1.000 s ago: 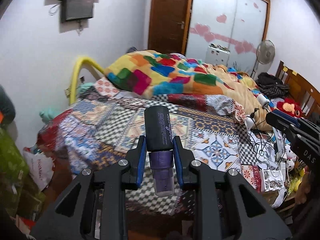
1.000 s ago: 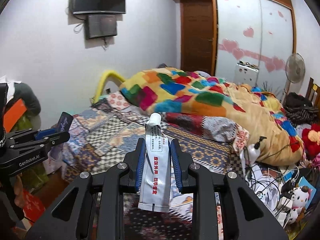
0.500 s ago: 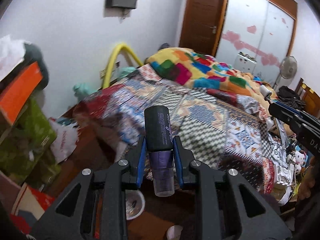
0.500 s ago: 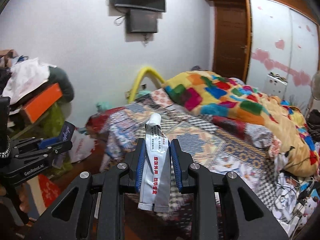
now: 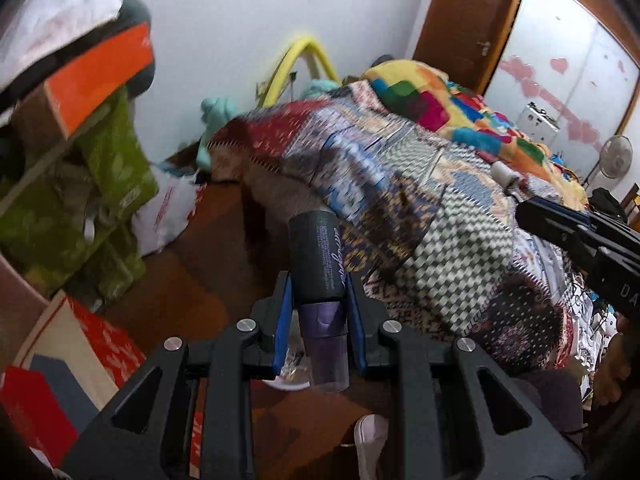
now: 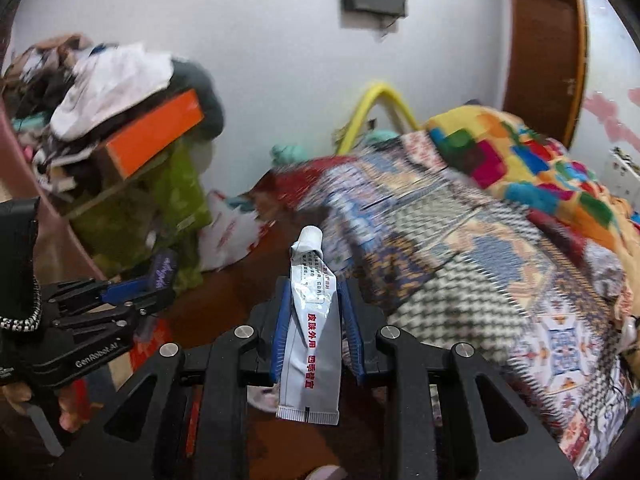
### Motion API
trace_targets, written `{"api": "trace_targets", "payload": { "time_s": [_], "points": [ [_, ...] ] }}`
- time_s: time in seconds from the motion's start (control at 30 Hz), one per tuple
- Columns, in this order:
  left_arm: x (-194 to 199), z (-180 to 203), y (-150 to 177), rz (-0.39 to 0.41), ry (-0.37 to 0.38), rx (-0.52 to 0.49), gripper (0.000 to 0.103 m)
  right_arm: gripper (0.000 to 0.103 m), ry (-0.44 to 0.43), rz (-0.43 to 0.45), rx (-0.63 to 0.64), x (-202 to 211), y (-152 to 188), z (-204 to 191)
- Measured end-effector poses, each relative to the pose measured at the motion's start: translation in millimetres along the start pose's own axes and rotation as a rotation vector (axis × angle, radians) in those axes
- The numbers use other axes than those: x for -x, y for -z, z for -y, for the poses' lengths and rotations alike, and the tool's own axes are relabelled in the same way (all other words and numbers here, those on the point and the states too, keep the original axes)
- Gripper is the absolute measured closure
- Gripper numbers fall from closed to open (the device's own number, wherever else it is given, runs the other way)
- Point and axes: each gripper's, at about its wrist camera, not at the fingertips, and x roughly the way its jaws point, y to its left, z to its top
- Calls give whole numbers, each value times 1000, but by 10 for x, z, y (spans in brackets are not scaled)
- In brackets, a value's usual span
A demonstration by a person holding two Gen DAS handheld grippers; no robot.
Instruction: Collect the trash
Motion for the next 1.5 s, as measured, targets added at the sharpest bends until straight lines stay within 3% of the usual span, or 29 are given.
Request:
{"api": "trace_targets", "payload": {
  "time_s": [0.43,0.8,0.87,1.07,1.23,1.5],
  "points": [
    [-769,-438,523,-214,-15,105,78,79,-158,-302,34,-1064,286,-361],
    [-1267,-480,507,-317,29,149,78,78,-226,-427,13,-1619,300,-361],
    [-1355,-502,494,-333,7,160,76,76,-224,-454,2,-1700,312,-332],
    [-1404,-574,475,-344,-21,169,74,75,-198,-464,14,-1703,334,-266],
    [-1185,-576,434,-302,-29,163,74,74,-167,-430,40,-1523,304,-254],
    [-474,-382,259,-156,-2,115,74,74,-84,-261,39,-759,176,-208]
  ]
}}
